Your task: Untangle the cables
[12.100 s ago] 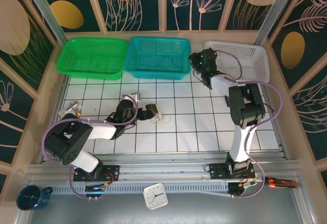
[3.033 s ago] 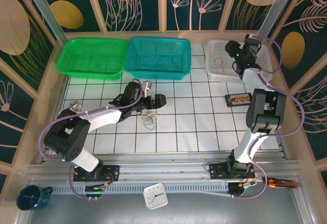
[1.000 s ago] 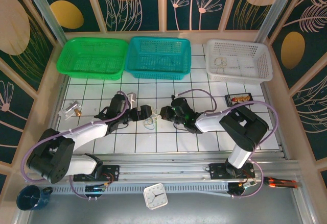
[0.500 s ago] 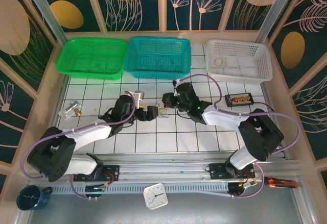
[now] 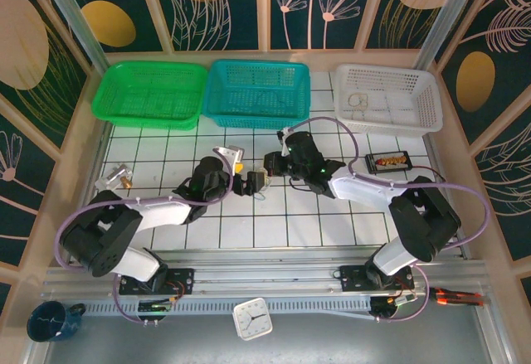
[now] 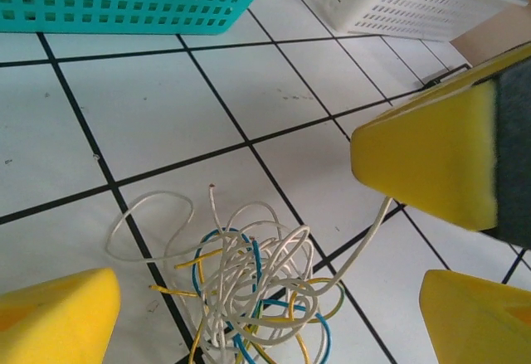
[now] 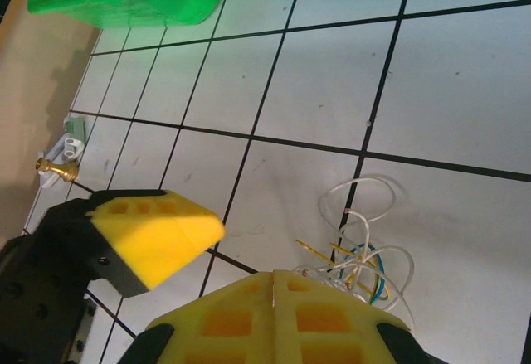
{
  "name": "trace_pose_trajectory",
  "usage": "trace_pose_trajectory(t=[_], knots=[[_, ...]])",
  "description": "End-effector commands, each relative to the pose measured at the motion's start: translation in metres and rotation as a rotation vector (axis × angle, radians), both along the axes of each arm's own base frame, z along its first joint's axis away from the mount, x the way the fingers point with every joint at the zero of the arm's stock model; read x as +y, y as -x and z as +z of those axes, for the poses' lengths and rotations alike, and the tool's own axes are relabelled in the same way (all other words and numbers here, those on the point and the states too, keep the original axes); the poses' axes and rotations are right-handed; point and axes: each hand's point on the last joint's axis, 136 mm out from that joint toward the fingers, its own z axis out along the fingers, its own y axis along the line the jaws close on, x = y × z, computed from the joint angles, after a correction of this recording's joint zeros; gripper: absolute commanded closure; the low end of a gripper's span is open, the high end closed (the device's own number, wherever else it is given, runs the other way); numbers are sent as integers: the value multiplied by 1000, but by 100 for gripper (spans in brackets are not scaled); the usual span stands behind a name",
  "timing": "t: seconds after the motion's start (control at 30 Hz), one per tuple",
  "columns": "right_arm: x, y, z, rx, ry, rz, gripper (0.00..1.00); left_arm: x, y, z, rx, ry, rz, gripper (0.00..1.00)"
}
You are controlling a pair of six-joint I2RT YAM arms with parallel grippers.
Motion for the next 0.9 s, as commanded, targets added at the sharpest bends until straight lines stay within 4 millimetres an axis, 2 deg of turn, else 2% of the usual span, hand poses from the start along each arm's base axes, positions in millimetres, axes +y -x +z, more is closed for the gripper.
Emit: trace_pose_trajectory(t=[0.0, 0.17, 0.33, 0.5, 0.6, 0.67, 0.73, 0.87], knots=[[4, -1, 24, -41, -32, 25, 100, -6, -1, 6, -78, 12, -28, 7], [5, 3, 31, -39, -56, 31, 100, -17, -3, 4, -81, 12, -61, 9], [8, 8, 47, -48, -105, 47, 100, -28, -8, -1, -69, 5, -87, 14], [11, 12, 71, -70, -145, 64, 100, -35, -13, -7, -58, 5, -91, 29], [8, 11, 93, -101, -170, 66, 100, -37, -13, -15, -36, 5, -101, 44], [4, 9, 114, -133, -197, 60, 100, -36, -10, -22, -15, 4, -104, 54], [-2, 5, 137, -167, -230, 50, 100, -35, -7, -27, -2, 9, -104, 60], [-21, -4, 186, -229, -322, 26, 100, -30, -1, -33, 11, 18, -98, 66]])
